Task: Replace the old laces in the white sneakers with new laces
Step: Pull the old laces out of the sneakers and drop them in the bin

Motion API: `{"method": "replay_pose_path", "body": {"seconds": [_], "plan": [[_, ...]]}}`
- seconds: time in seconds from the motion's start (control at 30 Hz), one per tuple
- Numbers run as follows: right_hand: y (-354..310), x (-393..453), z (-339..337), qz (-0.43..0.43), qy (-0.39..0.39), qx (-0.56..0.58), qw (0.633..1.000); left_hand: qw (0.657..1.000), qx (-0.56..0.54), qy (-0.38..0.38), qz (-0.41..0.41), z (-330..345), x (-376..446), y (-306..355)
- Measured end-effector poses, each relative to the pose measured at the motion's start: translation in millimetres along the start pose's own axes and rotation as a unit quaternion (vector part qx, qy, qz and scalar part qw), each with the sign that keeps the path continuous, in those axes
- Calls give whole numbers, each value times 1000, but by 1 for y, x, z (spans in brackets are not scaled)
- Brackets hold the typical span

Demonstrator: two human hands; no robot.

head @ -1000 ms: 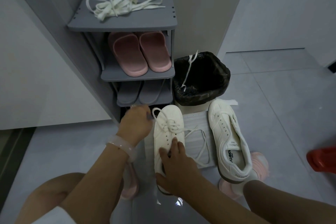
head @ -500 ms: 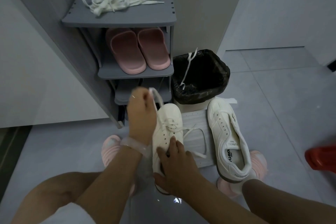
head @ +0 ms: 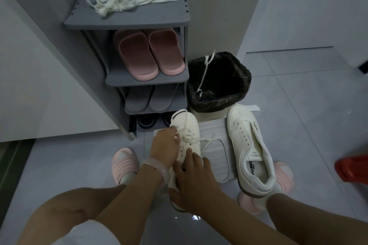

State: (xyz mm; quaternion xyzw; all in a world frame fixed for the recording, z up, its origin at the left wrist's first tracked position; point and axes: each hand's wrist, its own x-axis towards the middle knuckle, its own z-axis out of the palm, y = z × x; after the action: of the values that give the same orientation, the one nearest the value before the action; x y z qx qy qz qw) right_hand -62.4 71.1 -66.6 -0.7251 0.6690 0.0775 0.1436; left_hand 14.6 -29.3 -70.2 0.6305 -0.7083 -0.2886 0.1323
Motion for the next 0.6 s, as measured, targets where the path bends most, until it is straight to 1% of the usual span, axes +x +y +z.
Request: {"method": "replay_pose_path", "body": {"seconds": [0.03,0.1,0.17,0.2,0.23,0.27,0.3,0.33,0.37,0.4,0.47,0.5,0.53,0.6], "plan": [[0,0,0,-3,-1,-1,1000,999,3,36,18,-7,2,4],[1,0,0,-4,-10,-5,1000,985,-26,157,71,-29,4,16],[1,1,1,-6,-11,-10,1000,947,-103,285,102,-65,3,33],[1,1,1,-9,-16,-8,1000,927,-139,334,98,-85,2,40],[0,1,0,-8,-33,-5,999,908,-168,374,88,-103,0,43],[1,1,0,-7,-46,-3,999,893,-195,398,85,-119,-1,45],[1,1,-1,-10,-50,3,999,885,-223,398,91,-131,-1,43],[1,0,-4,-18,-38,10,999,888,-252,373,92,-138,-3,43],[1,1,-9,-25,-27,17,999,901,-268,331,80,-142,-4,42],[3,2,-15,-43,0,27,999,923,-256,283,58,-140,-4,39],[16,11,-27,-55,49,95,993,969,-155,189,22,-126,-2,32],[24,18,-31,-42,68,159,984,983,-104,147,18,-118,-1,27],[32,25,-37,-14,84,216,973,992,-65,109,14,-108,-1,22],[48,41,-43,38,123,258,958,999,-19,40,6,-91,-1,13]]}}
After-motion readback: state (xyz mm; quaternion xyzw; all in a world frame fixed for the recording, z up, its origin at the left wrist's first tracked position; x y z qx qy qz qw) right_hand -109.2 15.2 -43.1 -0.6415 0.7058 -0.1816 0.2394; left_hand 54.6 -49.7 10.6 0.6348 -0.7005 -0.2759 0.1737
